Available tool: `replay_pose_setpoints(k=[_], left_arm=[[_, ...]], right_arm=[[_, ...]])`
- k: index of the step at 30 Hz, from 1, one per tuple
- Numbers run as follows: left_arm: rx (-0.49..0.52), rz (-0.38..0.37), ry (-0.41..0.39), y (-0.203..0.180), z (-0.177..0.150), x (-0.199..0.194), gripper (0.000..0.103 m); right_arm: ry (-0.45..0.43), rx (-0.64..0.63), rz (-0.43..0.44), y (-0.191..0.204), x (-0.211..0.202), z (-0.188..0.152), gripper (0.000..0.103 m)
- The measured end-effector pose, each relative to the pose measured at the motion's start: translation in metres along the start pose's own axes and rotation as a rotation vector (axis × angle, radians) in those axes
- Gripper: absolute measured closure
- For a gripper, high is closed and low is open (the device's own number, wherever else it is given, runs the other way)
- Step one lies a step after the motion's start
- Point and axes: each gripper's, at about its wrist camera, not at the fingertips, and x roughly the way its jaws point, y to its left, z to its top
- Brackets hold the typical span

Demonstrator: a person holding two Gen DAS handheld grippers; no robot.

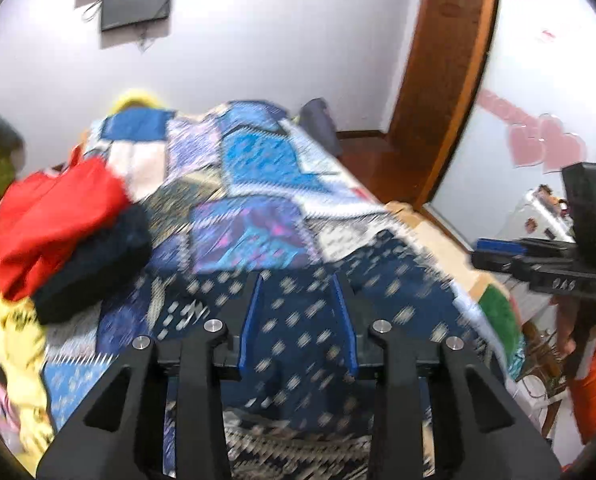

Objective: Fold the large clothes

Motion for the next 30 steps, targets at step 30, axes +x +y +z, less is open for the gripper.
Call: replay_pose_setpoints(k=[30], left_arm=[[0.012,0.035,0.184,-0.006,-0.111,0.048,0.055]], right_arm=[[0.196,-0.120,-0.053,0.005,0.035,-0.068,0.059]])
